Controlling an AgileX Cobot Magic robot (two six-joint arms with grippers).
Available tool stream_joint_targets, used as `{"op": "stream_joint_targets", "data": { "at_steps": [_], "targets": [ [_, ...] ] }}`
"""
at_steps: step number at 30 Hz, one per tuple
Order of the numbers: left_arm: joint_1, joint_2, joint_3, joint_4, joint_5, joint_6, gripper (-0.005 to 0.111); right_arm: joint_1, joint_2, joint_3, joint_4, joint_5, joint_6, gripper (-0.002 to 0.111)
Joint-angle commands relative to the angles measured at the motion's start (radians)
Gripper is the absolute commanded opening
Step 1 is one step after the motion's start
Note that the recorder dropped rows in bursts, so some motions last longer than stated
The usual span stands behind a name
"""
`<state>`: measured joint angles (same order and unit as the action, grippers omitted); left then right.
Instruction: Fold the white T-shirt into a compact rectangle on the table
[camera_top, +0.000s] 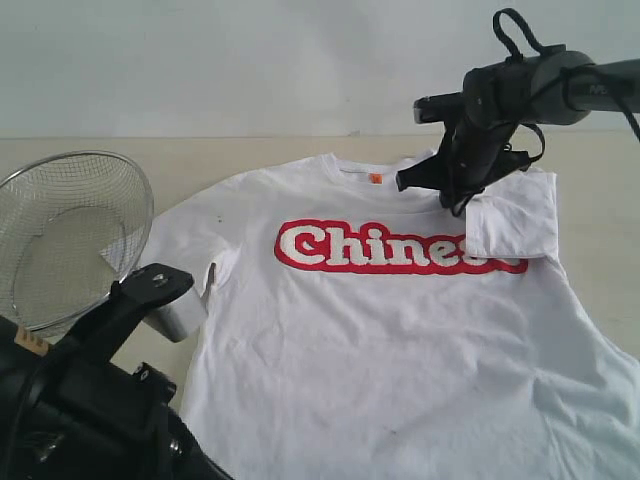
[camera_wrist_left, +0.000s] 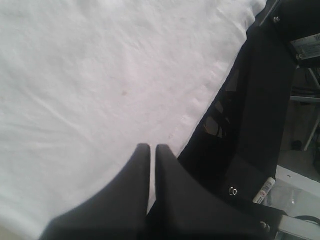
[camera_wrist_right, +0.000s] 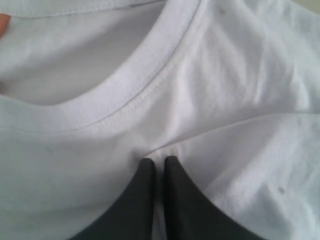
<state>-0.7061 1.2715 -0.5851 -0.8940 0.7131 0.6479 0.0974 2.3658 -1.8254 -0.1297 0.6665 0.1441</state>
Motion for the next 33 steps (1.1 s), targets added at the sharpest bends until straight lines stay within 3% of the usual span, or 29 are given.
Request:
{"op": "stream_joint_targets", "data": {
  "at_steps": [1,18,24,26,31,33],
  "targets": [
    [-0.001,-0.007,0.005,-0.007,0.002,-0.005,0.005,-0.007,-0.015,-0.001,-0.016,-0.036,0.032,0.000],
    [-0.001,-0.007,0.005,-0.007,0.002,-0.005,0.005,-0.008,-0.044,-0.001,-0.010,-0.114,0.084,0.000],
    [-0.001,-0.007,0.005,-0.007,-0.007,-0.004,0.005,-0.008,-0.042,-0.001,-0.012,-0.092,0.003,0.002],
    [-0.001,-0.007,0.005,-0.007,-0.010,-0.004,0.005,-0.008,-0.040,-0.001,-0.010,-0.076,-0.026,0.012],
    [-0.001,-0.007,0.005,-0.007,-0.010,-0.004,0.005,-0.008,-0.031,-0.001,-0.010,-0.050,-0.045,0.051],
    [-0.001,-0.007,0.005,-0.007,-0.010,-0.004,0.005,-0.008,-0.022,-0.001,-0.006,-0.050,-0.045,0.054]
  ]
}}
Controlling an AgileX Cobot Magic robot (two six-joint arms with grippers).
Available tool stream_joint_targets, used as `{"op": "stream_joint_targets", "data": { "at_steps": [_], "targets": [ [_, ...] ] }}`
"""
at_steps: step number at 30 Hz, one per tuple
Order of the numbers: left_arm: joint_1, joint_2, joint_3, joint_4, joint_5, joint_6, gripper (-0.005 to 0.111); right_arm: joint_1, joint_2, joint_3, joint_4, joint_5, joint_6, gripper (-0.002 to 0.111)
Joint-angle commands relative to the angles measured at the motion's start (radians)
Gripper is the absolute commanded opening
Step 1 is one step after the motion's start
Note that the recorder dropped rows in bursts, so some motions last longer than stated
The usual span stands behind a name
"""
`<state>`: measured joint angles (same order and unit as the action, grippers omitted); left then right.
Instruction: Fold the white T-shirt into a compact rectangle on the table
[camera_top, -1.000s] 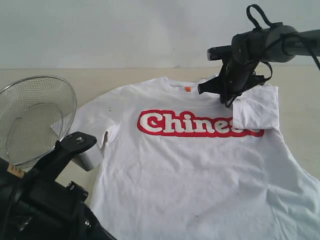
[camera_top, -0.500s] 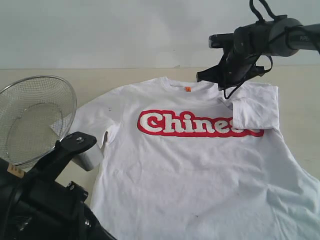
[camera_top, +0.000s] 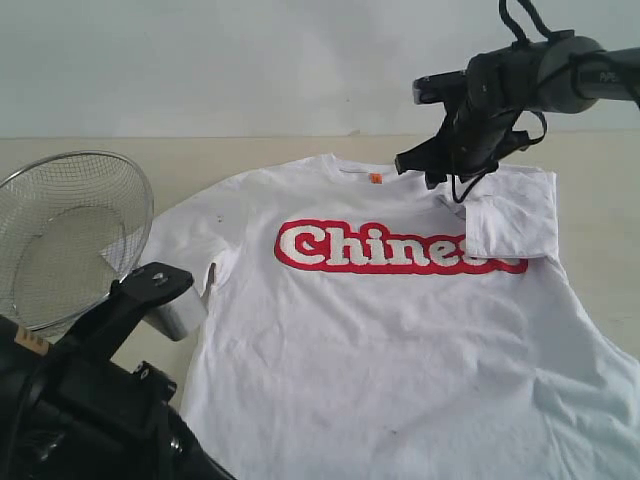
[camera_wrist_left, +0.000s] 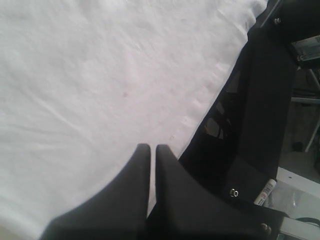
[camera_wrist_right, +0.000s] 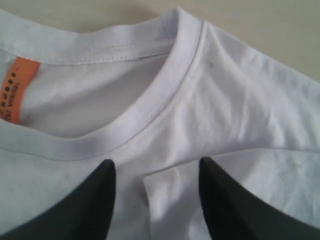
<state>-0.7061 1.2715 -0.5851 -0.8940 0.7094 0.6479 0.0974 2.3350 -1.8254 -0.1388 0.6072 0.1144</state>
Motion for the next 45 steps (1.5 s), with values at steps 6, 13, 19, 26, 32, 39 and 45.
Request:
{"op": "stream_joint_targets", "data": {
  "at_steps": [6,13,19,26,32,39,45],
  "targets": [
    [-0.001,-0.007,0.005,-0.007,-0.006,-0.004,0.005,-0.008,0.047,-0.001,0.021,0.016,-0.015,0.049],
    [-0.001,-0.007,0.005,-0.007,-0.006,-0.004,0.005,-0.008,0.052,-0.001,-0.003,0.024,-0.013,0.041],
    [-0.001,-0.007,0.005,-0.007,-0.006,-0.004,0.005,-0.008,0.052,-0.001,-0.006,0.028,-0.013,-0.001],
    [-0.001,-0.007,0.005,-0.007,-0.006,-0.004,0.005,-0.008,0.047,-0.001,-0.036,0.024,0.090,0.000],
    [-0.001,-0.007,0.005,-0.007,-0.004,-0.004,0.005,-0.008,0.025,-0.001,-0.046,0.022,0.113,0.000],
    [-0.001,-0.007,0.005,-0.007,-0.005,-0.004,0.005,-0.008,0.005,-0.001,-0.046,0.020,0.113,0.000],
    [-0.001,-0.007,0.005,-0.007,-0.003,-0.004,0.005,-0.008,0.005,-0.001,-0.042,0.010,0.115,0.000]
  ]
}}
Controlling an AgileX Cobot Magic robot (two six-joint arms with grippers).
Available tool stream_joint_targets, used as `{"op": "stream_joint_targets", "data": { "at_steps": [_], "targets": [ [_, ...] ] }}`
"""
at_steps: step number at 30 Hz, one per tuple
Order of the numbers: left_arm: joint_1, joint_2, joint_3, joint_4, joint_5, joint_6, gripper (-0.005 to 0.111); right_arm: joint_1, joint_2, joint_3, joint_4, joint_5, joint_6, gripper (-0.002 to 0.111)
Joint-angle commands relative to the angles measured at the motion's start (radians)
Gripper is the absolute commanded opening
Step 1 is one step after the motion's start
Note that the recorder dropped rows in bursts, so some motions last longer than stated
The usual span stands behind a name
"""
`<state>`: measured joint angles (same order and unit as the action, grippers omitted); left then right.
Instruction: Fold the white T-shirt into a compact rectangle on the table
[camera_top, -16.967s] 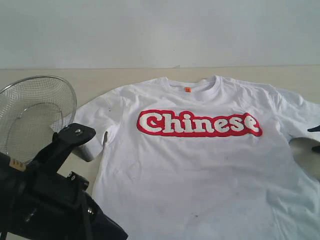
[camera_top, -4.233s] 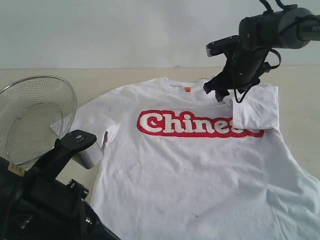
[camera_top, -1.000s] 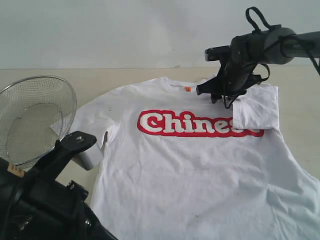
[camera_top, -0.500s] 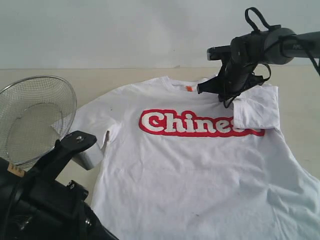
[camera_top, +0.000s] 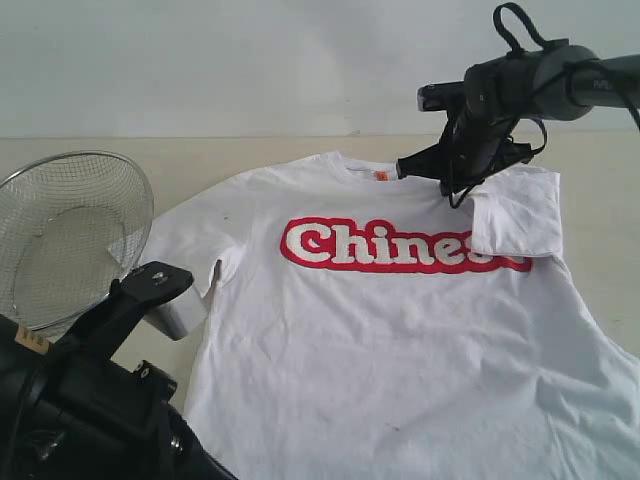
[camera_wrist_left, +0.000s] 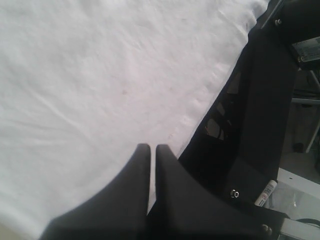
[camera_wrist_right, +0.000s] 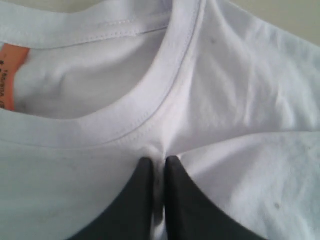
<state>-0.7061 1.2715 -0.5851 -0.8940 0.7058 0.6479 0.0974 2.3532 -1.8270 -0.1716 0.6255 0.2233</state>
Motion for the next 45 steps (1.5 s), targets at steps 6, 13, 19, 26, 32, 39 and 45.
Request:
{"op": "stream_joint_targets", "data": {
  "at_steps": [6,13,19,26,32,39,45],
  "targets": [
    [-0.001,-0.007,0.005,-0.007,0.001,-0.004,0.005,-0.008,-0.016,0.000,-0.005,-0.008,0.006,0.000],
    [-0.001,-0.007,0.005,-0.007,-0.002,-0.004,0.005,-0.008,-0.018,0.000,-0.005,-0.016,0.006,0.000],
    [-0.001,-0.007,0.005,-0.007,-0.002,-0.004,0.005,-0.008,-0.018,0.000,-0.005,-0.029,0.039,0.000],
    [-0.001,-0.007,0.005,-0.007,-0.002,-0.004,0.005,-0.008,-0.018,0.000,0.036,-0.060,0.055,0.006],
    [-0.001,-0.007,0.005,-0.007,-0.001,-0.002,0.005,-0.008,-0.020,0.000,0.067,-0.042,0.045,0.063],
    [-0.001,-0.007,0.005,-0.007,-0.001,-0.002,0.005,-0.013,-0.100,0.000,0.069,-0.003,0.058,0.031],
    [-0.001,-0.007,0.005,-0.007,-0.006,-0.002,0.005,-0.057,-0.141,0.000,0.026,0.146,0.097,0.000]
  ]
}}
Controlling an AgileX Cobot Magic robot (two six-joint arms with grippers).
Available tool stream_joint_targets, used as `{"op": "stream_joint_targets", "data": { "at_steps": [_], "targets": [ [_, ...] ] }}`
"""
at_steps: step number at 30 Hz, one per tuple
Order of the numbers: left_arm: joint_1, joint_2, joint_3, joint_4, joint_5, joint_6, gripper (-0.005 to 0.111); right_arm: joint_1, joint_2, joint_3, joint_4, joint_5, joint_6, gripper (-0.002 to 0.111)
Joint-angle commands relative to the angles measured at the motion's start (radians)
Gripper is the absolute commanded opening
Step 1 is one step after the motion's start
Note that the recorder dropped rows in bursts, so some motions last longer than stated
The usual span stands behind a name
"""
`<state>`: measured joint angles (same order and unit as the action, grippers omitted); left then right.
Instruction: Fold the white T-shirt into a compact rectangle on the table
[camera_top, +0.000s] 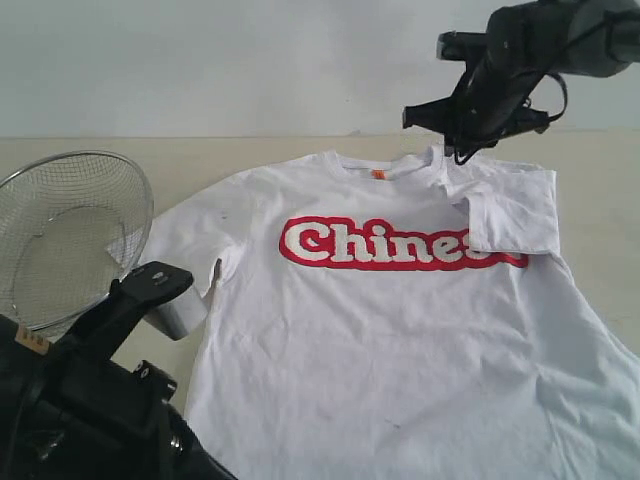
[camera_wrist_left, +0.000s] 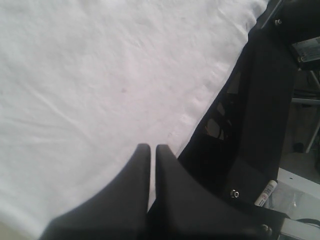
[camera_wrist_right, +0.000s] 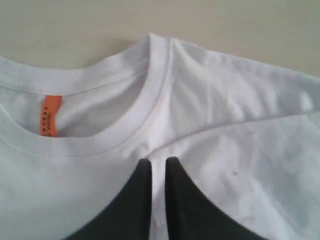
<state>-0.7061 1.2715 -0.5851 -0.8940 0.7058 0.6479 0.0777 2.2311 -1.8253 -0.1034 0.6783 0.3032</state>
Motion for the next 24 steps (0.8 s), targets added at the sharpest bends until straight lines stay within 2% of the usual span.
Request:
{"op": "stream_joint_targets", "data": {
  "at_steps": [1,5,12,20,24],
  "targets": [
    [-0.001,-0.007,0.005,-0.007,-0.011,-0.002,0.005,-0.047,-0.019,-0.001,-0.044,0.128,0.017,0.000],
    [-0.001,-0.007,0.005,-0.007,-0.011,0.000,0.005,-0.059,-0.050,0.060,-0.069,0.147,0.012,0.000],
    [-0.001,-0.007,0.005,-0.007,-0.011,0.015,0.005,-0.059,-0.156,0.275,-0.060,-0.003,0.011,0.000],
    [-0.001,-0.007,0.005,-0.007,-0.002,0.018,0.005,-0.057,-0.158,0.457,-0.014,-0.138,0.009,0.000],
    [-0.001,-0.007,0.005,-0.007,0.003,0.018,0.005,-0.057,-0.158,0.458,-0.013,-0.067,-0.050,0.000]
  ]
}}
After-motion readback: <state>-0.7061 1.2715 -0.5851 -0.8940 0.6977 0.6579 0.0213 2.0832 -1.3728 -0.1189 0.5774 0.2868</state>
